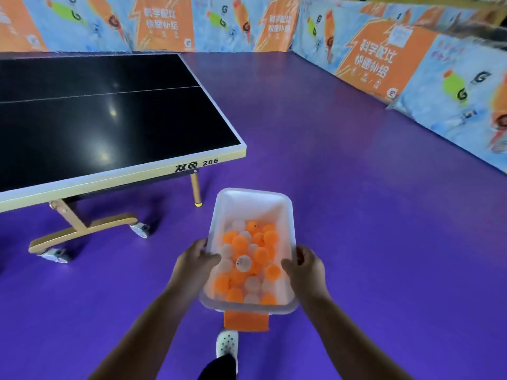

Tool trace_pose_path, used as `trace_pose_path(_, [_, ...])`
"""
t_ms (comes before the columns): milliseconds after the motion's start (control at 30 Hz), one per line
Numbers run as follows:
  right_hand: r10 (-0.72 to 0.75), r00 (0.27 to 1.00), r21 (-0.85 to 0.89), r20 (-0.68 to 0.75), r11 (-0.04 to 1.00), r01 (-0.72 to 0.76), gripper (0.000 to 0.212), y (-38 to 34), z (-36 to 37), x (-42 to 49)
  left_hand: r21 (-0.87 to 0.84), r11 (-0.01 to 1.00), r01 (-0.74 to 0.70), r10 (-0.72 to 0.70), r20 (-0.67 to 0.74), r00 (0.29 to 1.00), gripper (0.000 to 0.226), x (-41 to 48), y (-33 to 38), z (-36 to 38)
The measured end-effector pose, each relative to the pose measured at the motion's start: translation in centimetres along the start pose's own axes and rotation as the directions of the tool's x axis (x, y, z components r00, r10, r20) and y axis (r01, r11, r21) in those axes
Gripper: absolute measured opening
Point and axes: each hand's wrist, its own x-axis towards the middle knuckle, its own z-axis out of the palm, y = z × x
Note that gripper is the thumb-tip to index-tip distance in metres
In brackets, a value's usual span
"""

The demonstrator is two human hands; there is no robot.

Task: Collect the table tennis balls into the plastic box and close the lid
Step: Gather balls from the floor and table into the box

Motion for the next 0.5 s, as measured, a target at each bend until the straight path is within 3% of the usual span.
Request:
trace_pose_path(267, [0.099,0.983,0.044,-0.156,0.995,-0.093,0.019,-1.2,-4.5,17.0,0.006,0.996,-0.093,0.091,0.160,0.983,0.046,16.6,9.2,9.5])
trace_pose_path(500, [0.114,0.963,0.072,-0.245,0.992,-0.099,0.020,-5.4,-8.8,32.0,0.025,0.987,-0.159,0.148,0.249,0.957,0.036,30.2,19.5,15.7])
